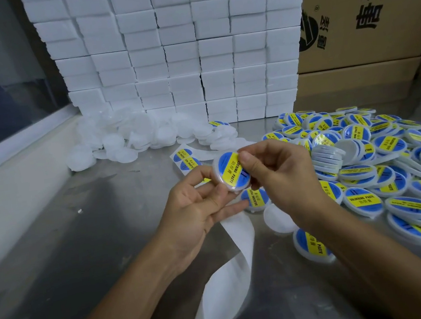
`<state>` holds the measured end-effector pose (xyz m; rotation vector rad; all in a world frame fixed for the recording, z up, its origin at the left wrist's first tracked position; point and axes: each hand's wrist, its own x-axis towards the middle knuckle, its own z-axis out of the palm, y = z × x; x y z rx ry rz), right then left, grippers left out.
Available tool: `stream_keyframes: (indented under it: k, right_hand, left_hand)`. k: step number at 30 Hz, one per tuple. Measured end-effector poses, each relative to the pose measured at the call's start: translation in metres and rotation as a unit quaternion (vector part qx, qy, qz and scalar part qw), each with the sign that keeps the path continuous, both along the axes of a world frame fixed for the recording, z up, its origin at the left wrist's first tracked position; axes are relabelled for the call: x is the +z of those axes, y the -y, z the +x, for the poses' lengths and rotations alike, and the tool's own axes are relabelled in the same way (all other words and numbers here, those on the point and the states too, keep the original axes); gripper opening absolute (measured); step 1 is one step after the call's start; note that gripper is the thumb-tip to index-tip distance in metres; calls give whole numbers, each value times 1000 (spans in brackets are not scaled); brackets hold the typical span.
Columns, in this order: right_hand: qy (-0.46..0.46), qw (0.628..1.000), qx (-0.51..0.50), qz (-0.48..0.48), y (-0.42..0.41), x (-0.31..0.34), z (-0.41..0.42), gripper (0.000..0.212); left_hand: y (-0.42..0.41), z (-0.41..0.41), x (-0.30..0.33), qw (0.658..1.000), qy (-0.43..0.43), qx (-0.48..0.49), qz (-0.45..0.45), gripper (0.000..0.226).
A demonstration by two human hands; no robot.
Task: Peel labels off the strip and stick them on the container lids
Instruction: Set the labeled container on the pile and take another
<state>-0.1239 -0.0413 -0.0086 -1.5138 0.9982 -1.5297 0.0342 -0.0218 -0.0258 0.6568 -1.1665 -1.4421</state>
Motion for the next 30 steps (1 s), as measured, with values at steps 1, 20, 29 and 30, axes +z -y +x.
stream_keyframes:
  k: [1, 20, 29, 30]
  right_hand:
    - [-7, 1000, -7, -1, 0, 0, 0, 5]
    - [-83, 995, -51, -2, -1, -2, -3, 57]
    - [-90, 996, -1, -8, 4, -4, -7, 19]
    - [-88, 996, 12, 1, 5, -3, -9, 19]
  left_hand:
    - [0, -2, 0, 1000, 6, 5, 2, 11]
    - [-8, -6, 1, 967, 171, 129, -136, 8]
    - [-14, -21, -7, 940, 194, 250, -129, 35]
    - [-16, -22, -6, 950, 175, 239, -103, 31]
